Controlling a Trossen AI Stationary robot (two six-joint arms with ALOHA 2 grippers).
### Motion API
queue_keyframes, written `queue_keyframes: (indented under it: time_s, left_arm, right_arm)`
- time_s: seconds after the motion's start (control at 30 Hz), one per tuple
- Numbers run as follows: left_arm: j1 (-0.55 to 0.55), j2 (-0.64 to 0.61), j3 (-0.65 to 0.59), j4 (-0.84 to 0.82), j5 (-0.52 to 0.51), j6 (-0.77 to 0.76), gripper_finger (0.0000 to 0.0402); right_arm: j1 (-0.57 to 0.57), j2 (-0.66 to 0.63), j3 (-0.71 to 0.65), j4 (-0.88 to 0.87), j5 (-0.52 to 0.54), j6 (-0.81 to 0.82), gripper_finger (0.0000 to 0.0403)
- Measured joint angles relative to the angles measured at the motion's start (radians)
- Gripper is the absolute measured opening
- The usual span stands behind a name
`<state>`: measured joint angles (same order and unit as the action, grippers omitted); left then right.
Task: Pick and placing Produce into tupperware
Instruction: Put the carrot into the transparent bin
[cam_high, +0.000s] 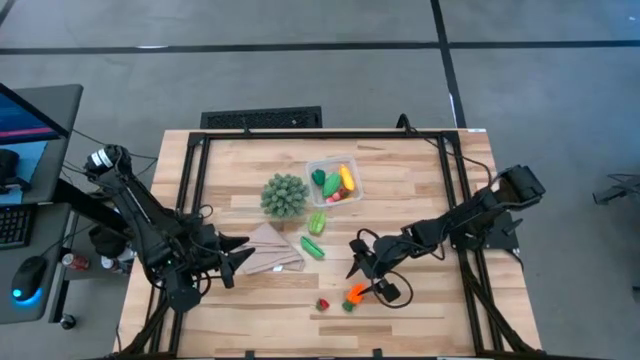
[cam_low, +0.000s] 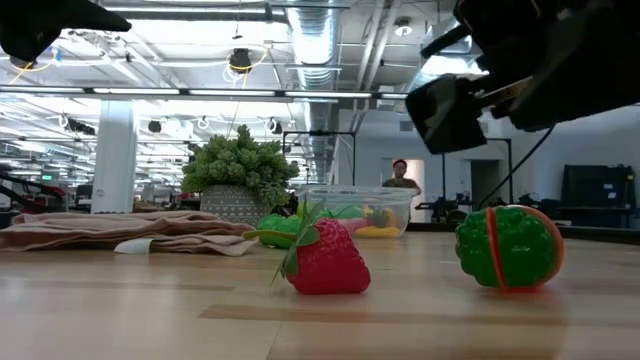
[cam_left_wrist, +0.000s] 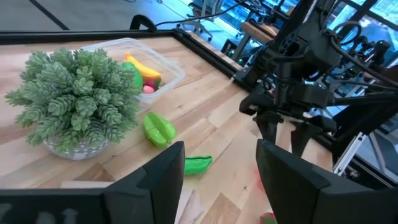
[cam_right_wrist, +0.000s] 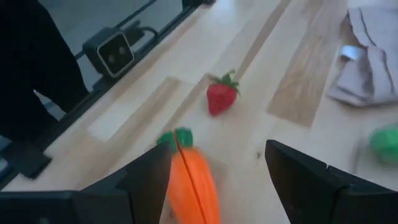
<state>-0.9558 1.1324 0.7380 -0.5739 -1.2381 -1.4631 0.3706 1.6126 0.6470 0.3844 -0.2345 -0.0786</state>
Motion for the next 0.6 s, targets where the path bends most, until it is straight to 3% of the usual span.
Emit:
queue_keyframes:
  time_s: [0.6]
  left_arm:
    - [-0.03, 0.0, 0.0, -0.022, 0.002, -0.008, 0.019]
  right_arm:
    - [0.018, 0.106, 0.027, -0.011, -0.057, -0.053, 0.0255]
